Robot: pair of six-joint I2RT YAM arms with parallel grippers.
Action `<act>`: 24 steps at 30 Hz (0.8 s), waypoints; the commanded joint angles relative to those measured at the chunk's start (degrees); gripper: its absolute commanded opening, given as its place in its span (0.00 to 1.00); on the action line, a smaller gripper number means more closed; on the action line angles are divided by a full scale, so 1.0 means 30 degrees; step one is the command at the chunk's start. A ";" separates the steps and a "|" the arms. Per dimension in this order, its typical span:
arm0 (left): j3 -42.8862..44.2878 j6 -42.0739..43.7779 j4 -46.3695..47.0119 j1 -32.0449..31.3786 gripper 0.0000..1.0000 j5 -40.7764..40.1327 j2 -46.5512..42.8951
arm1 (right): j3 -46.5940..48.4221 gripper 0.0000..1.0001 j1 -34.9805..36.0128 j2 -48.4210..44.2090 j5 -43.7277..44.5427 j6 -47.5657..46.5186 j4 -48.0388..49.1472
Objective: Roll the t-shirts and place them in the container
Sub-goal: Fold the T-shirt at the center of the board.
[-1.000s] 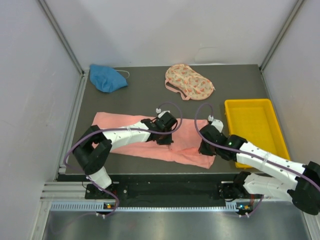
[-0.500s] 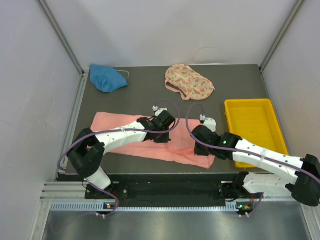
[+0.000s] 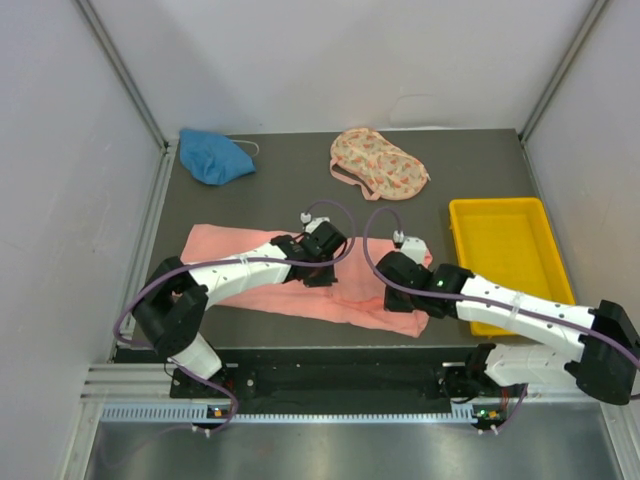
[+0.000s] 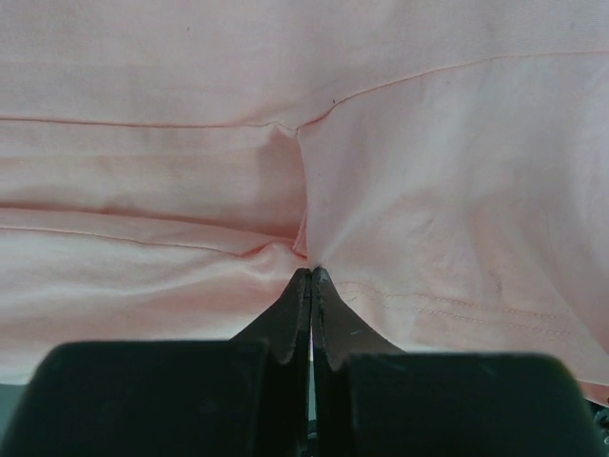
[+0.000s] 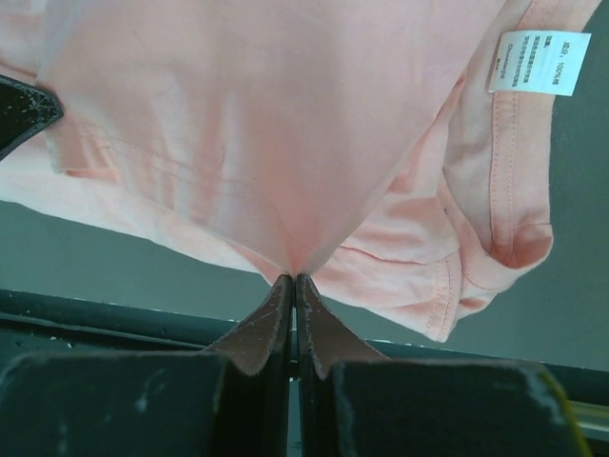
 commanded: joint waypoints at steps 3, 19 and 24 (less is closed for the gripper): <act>-0.0863 0.0036 0.0639 0.0356 0.00 0.0477 -0.0546 | 0.0503 0.00 0.0382 0.1018 -0.0394 0.0194 0.1248; 0.0071 0.1234 0.0319 0.0502 0.21 0.1386 -0.0690 | -0.0907 0.19 0.0383 -0.1114 -0.0423 0.0253 0.0723; 0.1300 0.2290 -0.0970 0.1291 0.47 0.1123 -0.2298 | 0.0499 0.45 0.0383 -0.2699 0.0774 -0.0214 -0.0946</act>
